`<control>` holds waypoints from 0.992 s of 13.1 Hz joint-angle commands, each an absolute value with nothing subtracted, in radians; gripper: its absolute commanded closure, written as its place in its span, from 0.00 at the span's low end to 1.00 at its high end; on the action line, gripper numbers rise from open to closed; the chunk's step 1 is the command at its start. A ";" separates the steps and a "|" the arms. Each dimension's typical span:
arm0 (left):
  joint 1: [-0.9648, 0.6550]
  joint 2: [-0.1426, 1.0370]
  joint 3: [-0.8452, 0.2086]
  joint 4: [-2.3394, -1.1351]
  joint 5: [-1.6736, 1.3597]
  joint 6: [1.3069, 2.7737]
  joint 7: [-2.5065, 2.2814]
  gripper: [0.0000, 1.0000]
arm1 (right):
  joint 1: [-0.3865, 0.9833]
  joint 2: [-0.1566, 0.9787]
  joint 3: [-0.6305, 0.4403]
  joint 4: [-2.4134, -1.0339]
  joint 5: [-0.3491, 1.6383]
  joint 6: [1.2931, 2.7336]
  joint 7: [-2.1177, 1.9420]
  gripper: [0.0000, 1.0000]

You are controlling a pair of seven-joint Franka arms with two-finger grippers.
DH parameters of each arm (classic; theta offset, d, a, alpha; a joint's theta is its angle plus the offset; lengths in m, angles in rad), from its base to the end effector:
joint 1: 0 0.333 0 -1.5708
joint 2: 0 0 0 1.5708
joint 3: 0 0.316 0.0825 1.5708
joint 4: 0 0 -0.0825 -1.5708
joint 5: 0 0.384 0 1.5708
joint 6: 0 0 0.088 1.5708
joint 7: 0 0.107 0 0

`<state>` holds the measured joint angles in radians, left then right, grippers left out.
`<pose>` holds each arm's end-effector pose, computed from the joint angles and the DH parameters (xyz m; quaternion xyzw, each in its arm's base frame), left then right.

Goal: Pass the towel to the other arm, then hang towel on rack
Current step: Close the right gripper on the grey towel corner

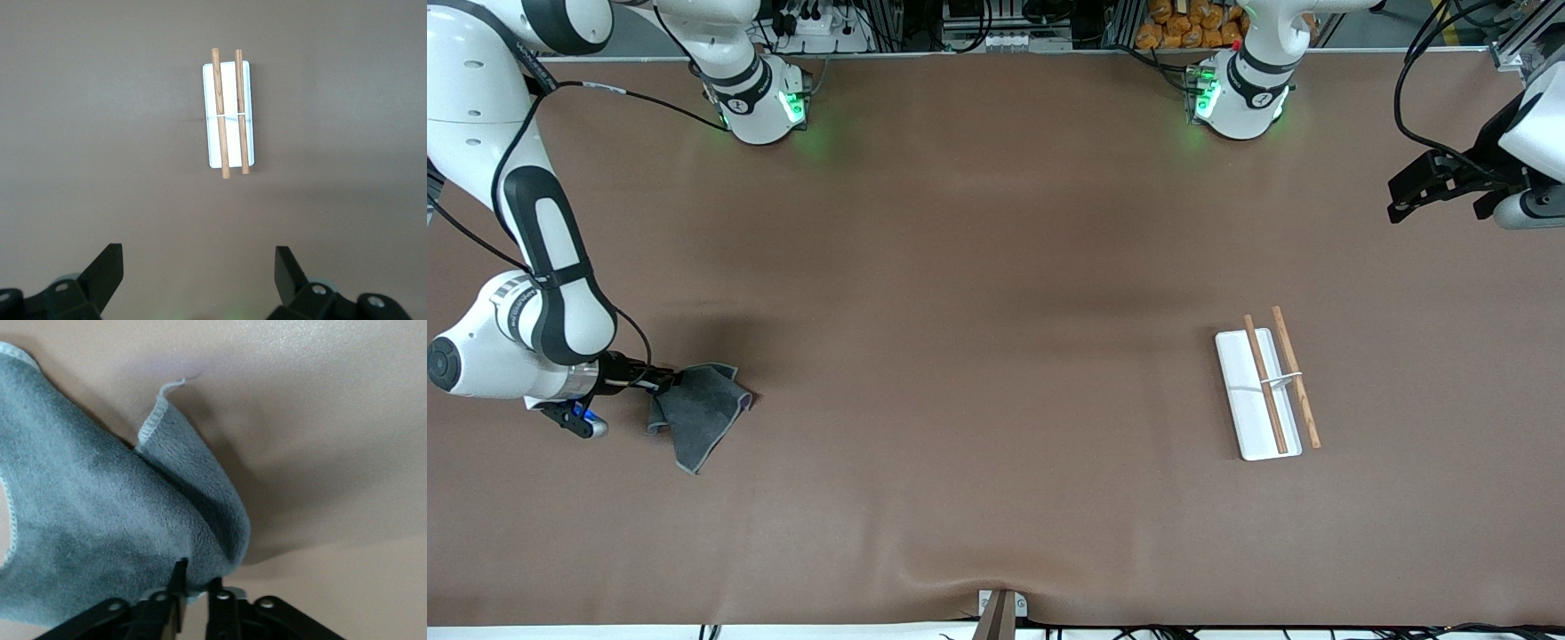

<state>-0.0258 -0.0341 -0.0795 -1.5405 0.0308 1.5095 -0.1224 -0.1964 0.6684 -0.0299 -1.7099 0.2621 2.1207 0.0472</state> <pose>0.5352 -0.0539 0.6519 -0.9998 -0.0095 -0.0034 0.0164 0.6311 -0.1318 0.1846 -0.9643 0.2135 0.1180 0.1032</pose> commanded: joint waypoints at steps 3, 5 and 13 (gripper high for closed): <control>-0.017 -0.034 -0.077 -1.540 0.012 1.519 -0.117 0.00 | -0.204 0.666 -0.018 -1.706 0.284 2.129 0.041 1.00; -0.015 -0.034 -0.077 -1.540 0.012 1.519 -0.117 0.00 | -0.196 0.631 -0.017 -1.701 0.282 2.111 0.041 1.00; -0.006 -0.034 -0.077 -1.540 0.012 1.519 -0.112 0.00 | -0.160 0.467 -0.015 -1.580 0.279 1.827 0.051 1.00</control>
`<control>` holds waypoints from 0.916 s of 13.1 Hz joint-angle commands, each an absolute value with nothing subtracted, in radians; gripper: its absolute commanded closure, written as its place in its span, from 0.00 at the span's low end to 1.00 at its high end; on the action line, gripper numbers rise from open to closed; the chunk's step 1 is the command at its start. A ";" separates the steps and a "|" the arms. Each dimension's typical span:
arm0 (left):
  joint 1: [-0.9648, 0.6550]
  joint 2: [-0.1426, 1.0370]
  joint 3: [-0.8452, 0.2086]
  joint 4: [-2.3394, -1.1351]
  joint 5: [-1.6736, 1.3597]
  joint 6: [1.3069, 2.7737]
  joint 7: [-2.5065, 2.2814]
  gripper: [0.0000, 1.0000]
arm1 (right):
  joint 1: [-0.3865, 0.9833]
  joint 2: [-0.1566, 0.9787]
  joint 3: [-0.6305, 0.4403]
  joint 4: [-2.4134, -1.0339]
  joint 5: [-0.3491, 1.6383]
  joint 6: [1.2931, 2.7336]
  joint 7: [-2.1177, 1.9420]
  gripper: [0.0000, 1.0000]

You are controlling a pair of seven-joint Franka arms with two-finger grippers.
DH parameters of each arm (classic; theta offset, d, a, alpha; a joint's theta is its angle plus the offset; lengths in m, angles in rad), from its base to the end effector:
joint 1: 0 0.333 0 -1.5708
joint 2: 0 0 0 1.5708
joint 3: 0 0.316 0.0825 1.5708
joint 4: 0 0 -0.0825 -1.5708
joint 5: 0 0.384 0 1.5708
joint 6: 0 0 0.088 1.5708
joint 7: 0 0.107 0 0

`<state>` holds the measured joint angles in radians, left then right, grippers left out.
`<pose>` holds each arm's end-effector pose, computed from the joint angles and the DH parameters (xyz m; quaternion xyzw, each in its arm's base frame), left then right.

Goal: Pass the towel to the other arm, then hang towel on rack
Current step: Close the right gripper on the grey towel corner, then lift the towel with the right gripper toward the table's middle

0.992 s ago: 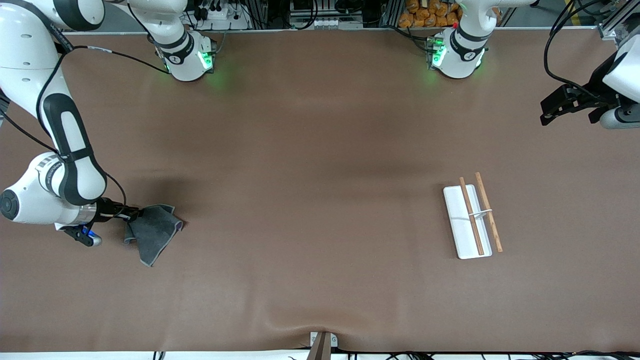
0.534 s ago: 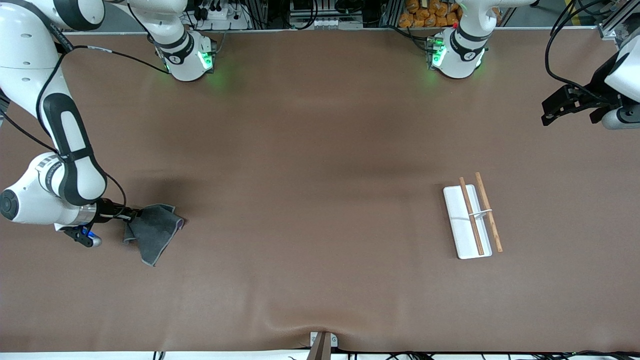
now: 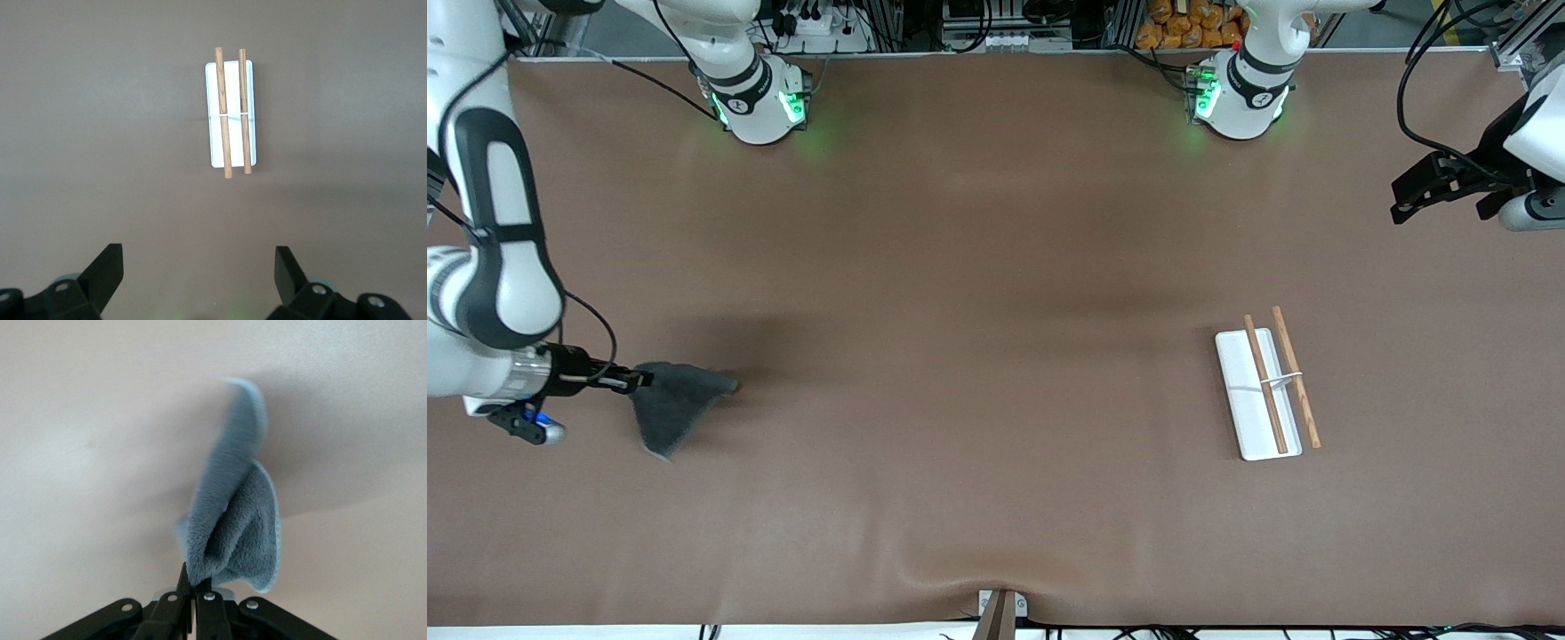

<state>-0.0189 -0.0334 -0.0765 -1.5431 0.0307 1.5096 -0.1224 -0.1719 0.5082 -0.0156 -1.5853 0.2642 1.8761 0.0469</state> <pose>0.5360 -0.0486 0.6504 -0.9998 -0.0145 -0.0017 0.0165 0.6562 -0.1031 0.3274 -0.9730 0.1673 0.0990 0.1240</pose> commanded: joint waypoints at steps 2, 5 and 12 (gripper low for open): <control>-0.005 -0.034 -0.077 -1.542 0.012 1.519 -0.109 0.00 | -0.137 0.430 -0.012 -1.563 0.282 1.769 0.089 1.00; -0.005 -0.034 -0.077 -1.543 0.012 1.519 -0.109 0.00 | -0.062 0.402 -0.009 -1.500 0.284 1.685 0.188 1.00; -0.008 -0.015 -0.078 -1.543 -0.040 1.519 -0.124 0.00 | 0.176 0.400 0.002 -1.440 0.423 1.651 0.458 1.00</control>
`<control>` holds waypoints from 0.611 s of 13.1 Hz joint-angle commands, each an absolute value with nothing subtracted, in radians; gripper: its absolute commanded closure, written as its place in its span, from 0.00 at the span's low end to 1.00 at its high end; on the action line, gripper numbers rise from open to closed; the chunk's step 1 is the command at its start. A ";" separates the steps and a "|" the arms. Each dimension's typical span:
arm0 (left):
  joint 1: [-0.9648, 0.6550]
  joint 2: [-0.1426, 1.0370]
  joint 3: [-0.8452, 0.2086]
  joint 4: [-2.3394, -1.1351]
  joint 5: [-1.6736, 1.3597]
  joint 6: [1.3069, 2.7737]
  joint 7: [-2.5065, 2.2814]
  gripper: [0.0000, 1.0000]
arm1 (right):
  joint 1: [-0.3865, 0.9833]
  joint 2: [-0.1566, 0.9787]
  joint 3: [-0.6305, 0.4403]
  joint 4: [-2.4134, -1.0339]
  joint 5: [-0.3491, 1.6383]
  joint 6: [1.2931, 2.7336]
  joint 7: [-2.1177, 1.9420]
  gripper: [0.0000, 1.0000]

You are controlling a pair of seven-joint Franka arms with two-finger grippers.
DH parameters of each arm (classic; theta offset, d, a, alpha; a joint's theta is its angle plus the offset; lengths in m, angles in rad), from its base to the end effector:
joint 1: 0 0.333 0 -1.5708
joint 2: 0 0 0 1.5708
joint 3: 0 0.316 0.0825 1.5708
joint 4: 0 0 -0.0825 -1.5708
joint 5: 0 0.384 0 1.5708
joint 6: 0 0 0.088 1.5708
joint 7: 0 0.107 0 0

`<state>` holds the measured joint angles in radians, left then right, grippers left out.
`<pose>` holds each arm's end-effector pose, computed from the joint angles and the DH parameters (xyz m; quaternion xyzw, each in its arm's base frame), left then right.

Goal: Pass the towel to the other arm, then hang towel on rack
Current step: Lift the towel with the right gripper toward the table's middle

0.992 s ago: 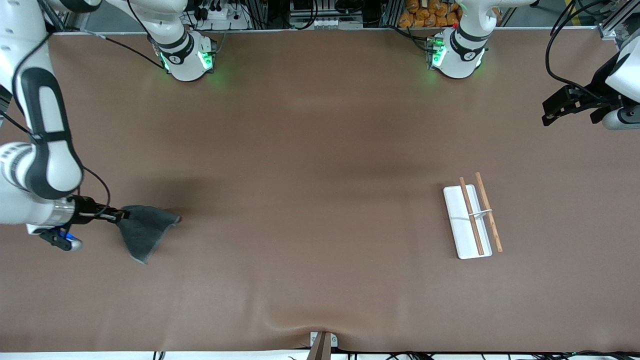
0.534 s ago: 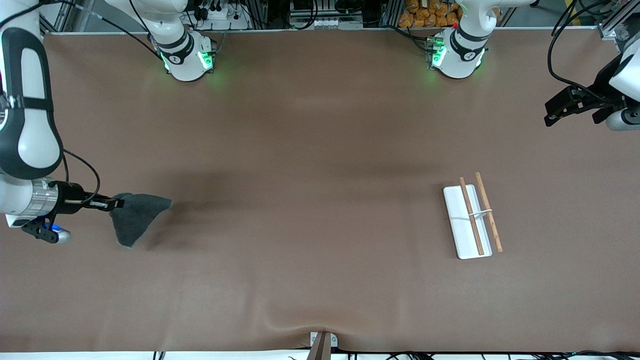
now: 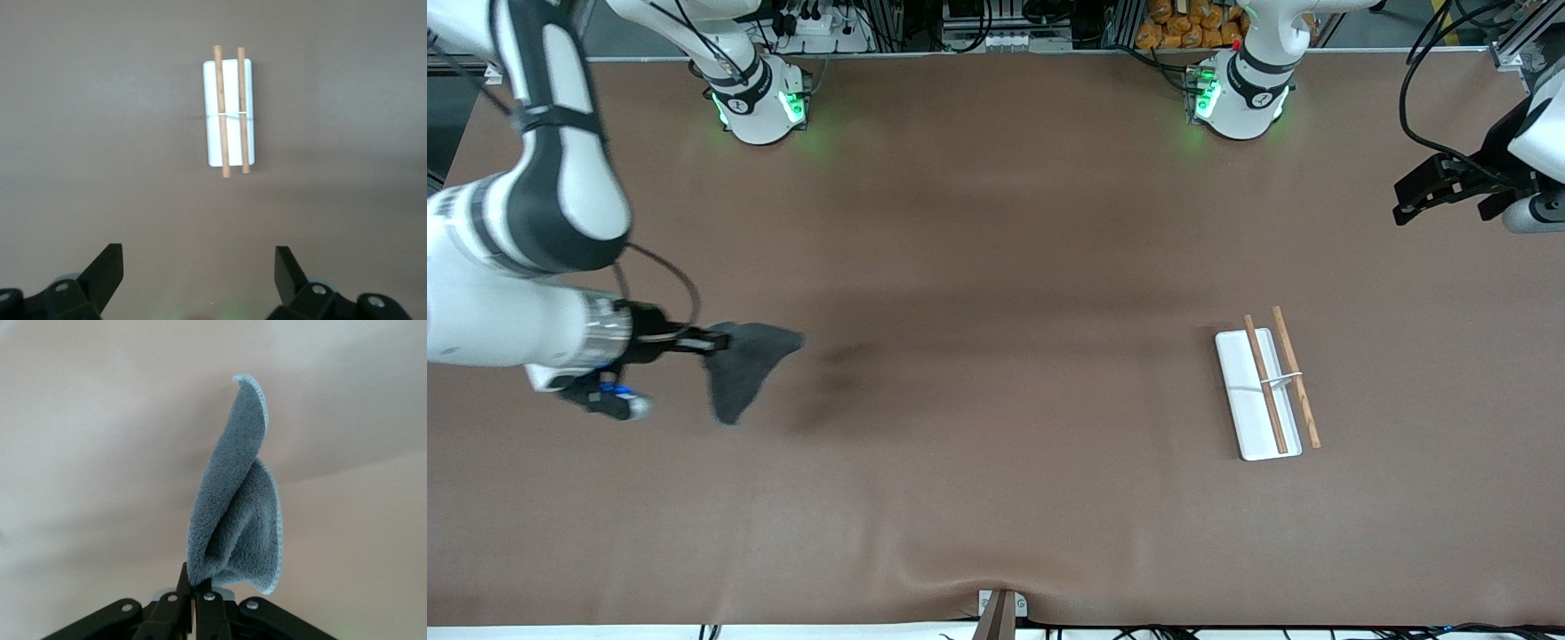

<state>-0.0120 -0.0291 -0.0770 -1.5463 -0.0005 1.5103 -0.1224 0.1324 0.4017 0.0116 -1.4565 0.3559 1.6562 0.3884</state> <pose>0.5374 -0.0487 0.6466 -0.9999 -0.0167 0.0034 0.0012 0.6460 0.1274 0.4455 -0.9675 0.1521 0.1421 0.1439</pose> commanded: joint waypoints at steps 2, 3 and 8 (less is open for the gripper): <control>-0.006 -0.012 -0.078 -1.543 -0.055 1.519 -0.124 0.00 | 0.222 0.402 0.000 -1.421 0.474 1.657 0.546 1.00; -0.006 -0.009 -0.078 -1.542 -0.061 1.519 -0.124 0.00 | 0.248 0.402 0.000 -1.417 0.501 1.661 0.587 1.00; -0.023 0.072 -0.086 -1.540 -0.146 1.580 -0.225 0.00 | 0.398 0.403 0.000 -1.393 0.598 1.790 0.765 1.00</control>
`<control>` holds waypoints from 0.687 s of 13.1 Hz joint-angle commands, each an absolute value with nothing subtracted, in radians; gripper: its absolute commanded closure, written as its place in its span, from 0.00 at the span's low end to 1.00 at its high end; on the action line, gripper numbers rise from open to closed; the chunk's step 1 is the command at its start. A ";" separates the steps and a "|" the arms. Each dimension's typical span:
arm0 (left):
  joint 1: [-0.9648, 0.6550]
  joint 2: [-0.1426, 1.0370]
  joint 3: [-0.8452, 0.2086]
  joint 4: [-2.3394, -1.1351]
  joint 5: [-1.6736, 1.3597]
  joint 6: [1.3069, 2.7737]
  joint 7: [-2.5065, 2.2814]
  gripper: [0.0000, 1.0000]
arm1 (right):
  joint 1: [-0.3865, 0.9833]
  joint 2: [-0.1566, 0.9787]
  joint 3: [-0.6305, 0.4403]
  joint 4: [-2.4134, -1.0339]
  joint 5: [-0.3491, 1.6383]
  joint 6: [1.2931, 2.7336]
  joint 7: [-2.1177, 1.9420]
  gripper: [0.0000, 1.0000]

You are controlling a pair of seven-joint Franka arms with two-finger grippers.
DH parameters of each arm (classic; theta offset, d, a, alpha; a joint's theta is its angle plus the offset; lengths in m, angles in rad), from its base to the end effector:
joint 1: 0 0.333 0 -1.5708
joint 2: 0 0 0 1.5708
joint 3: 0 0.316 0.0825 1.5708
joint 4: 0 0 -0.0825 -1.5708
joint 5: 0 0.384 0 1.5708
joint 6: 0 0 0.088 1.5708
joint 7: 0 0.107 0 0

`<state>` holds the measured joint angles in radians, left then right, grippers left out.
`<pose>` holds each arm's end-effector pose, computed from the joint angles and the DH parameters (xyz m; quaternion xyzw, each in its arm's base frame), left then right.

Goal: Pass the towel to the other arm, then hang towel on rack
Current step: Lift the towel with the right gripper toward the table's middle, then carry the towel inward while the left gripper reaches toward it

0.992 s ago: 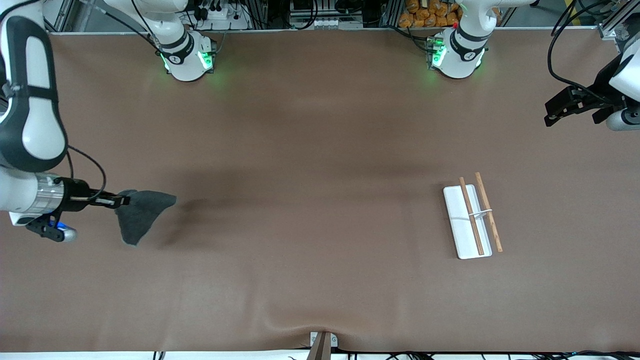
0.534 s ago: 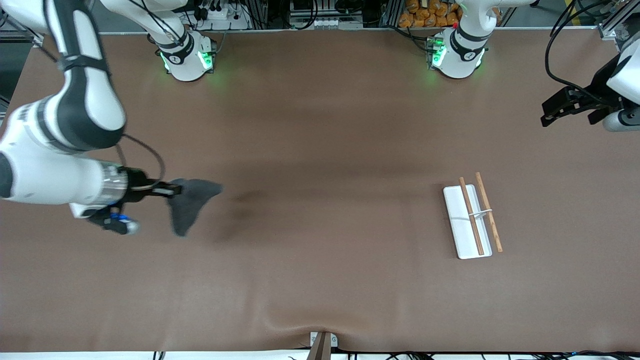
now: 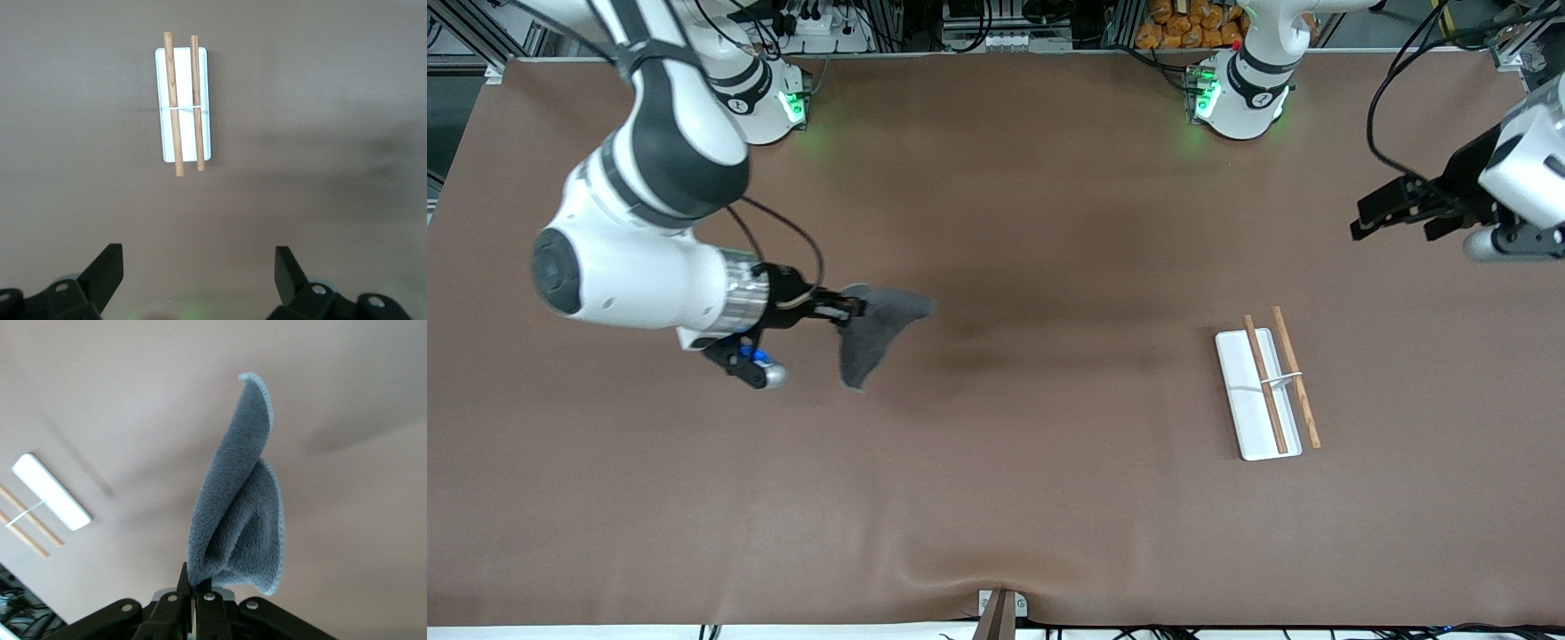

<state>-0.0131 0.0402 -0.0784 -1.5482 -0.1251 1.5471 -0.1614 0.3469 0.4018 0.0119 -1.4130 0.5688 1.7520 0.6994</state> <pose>0.5605 -0.0642 0.6116 0.9971 0.0347 -0.0285 0.0610 0.6171 0.2814 0.4804 -0.9347 0.2212 0.1656 0.2235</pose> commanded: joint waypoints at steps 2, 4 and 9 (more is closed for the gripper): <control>-0.044 0.112 -0.112 -1.539 -0.159 1.630 -0.358 0.00 | 0.451 0.408 0.002 -1.391 0.601 1.876 0.830 1.00; -0.058 0.144 -0.138 -1.539 -0.161 1.660 -0.483 0.00 | 0.503 0.419 0.002 -1.391 0.610 1.963 0.859 1.00; -0.135 0.250 -0.230 -1.539 -0.166 1.769 -0.929 0.00 | 0.590 0.454 0.003 -1.390 0.689 2.149 0.859 1.00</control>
<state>-0.0975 0.2175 -0.2275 -1.5490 -0.1496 1.7389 -0.8107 0.5582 0.4343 0.0128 -1.4077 0.6635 2.0981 0.8495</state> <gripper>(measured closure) 0.000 0.965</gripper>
